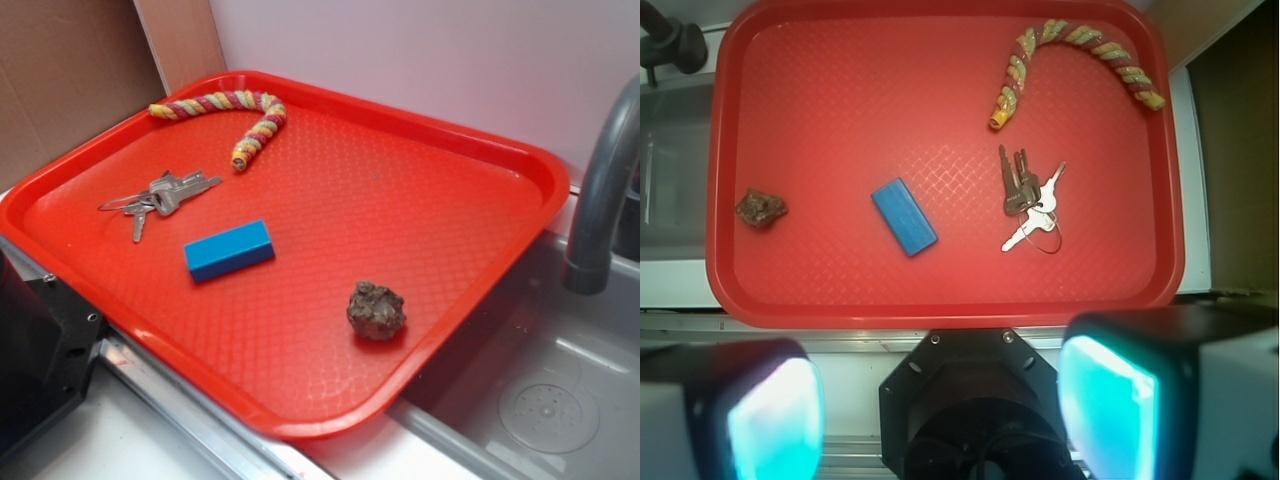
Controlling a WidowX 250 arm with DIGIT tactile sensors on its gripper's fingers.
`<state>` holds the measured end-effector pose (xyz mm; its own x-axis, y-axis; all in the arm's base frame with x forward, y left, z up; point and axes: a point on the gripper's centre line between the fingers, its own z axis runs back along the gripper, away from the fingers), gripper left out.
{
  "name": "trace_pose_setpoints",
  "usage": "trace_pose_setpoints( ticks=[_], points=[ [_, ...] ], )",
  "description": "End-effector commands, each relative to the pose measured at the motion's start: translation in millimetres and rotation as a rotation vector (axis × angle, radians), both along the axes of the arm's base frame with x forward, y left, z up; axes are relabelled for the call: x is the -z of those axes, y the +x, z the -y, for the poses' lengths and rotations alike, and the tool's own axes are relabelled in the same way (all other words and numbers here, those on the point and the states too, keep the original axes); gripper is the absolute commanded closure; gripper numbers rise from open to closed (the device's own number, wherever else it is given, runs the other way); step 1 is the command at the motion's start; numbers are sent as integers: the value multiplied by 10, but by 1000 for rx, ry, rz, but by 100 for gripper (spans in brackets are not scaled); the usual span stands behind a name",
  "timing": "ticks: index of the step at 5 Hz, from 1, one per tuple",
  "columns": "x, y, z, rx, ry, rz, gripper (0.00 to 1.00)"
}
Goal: Grab the rock.
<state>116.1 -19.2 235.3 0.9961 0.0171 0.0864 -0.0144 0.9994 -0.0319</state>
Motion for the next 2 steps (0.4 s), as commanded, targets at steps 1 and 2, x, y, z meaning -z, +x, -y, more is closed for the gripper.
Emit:
trace_pose_setpoints(
  ticks=[1, 2],
  points=[
    [0, 0, 0, 0, 0, 0, 0],
    [114, 119, 92, 95, -55, 31, 0]
  ],
)
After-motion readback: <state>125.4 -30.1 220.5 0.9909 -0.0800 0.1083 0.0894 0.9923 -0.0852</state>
